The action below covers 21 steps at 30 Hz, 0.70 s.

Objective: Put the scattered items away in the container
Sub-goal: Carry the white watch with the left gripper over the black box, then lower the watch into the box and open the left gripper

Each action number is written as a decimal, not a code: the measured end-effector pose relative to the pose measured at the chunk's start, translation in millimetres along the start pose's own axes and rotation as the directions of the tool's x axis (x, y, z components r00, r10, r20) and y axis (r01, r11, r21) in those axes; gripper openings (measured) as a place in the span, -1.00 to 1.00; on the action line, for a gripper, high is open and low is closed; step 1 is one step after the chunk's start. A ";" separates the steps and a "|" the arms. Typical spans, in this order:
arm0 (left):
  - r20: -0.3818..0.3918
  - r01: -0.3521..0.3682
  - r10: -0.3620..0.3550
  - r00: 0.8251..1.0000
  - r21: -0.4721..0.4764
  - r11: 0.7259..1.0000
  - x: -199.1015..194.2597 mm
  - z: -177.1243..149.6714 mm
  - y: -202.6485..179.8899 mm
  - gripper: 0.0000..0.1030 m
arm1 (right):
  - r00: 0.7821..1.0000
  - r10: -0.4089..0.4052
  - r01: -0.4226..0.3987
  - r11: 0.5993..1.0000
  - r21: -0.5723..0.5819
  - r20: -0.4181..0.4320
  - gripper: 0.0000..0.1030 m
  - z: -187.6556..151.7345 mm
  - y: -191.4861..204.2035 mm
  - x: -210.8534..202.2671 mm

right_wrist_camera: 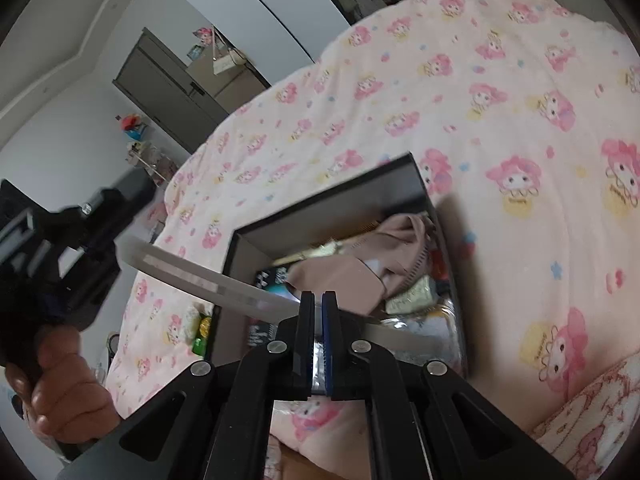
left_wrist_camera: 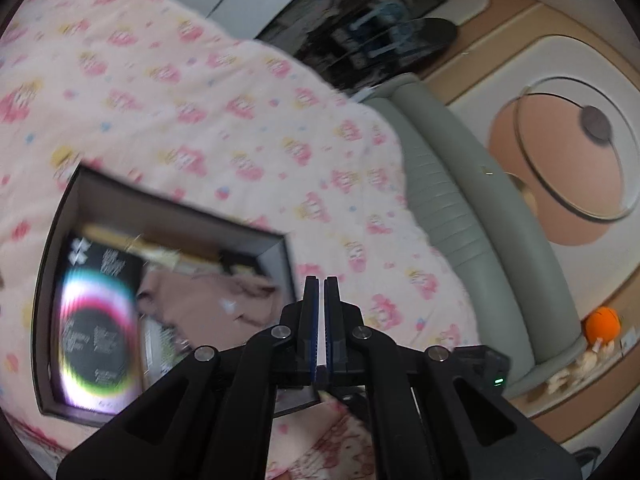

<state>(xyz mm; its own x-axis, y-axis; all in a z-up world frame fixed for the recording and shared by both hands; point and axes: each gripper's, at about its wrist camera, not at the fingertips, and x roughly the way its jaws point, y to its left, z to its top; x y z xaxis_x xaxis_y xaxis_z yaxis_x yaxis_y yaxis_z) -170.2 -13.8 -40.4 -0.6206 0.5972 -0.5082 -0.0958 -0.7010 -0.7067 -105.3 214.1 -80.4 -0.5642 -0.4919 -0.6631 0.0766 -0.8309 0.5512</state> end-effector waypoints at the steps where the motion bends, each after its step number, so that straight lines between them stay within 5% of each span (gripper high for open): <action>1: -0.015 -0.040 0.039 0.999 -0.021 0.999 4.5 -7.0 14.9 -0.99 | 1.000 -0.004 0.004 1.000 0.003 -0.020 -0.96 -3.1 -4.3 5.5; 6: -0.101 -0.246 0.243 0.965 -0.018 0.969 18.9 -28.6 67.4 -0.99 | 0.995 -0.015 0.017 1.000 0.018 -0.096 -0.96 -12.8 -19.1 26.9; 11: -0.224 -0.213 0.221 0.949 0.061 0.975 36.1 -43.8 71.2 -0.98 | 0.990 -0.029 0.028 1.000 -0.012 -0.137 -0.93 -13.0 -19.5 36.6; 15: -0.336 -0.199 0.225 0.915 0.110 0.974 65.1 -55.0 64.1 -0.97 | 0.971 -0.071 0.067 0.997 -0.023 -0.228 -0.92 -19.9 -18.6 53.0; 21: -0.410 -0.221 0.253 0.876 0.124 0.967 86.9 -63.1 70.4 -0.89 | 0.960 -0.122 0.112 0.992 -0.056 -0.251 -0.92 -19.2 -19.0 65.6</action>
<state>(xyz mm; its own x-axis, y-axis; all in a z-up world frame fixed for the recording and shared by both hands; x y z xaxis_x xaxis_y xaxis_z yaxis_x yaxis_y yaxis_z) -181.7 13.4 -165.4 -0.2491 0.5059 -0.8258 -0.0519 -0.8585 -0.5102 -127.9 192.6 -144.2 -0.3451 -0.4359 -0.8312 0.0588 -0.8939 0.4444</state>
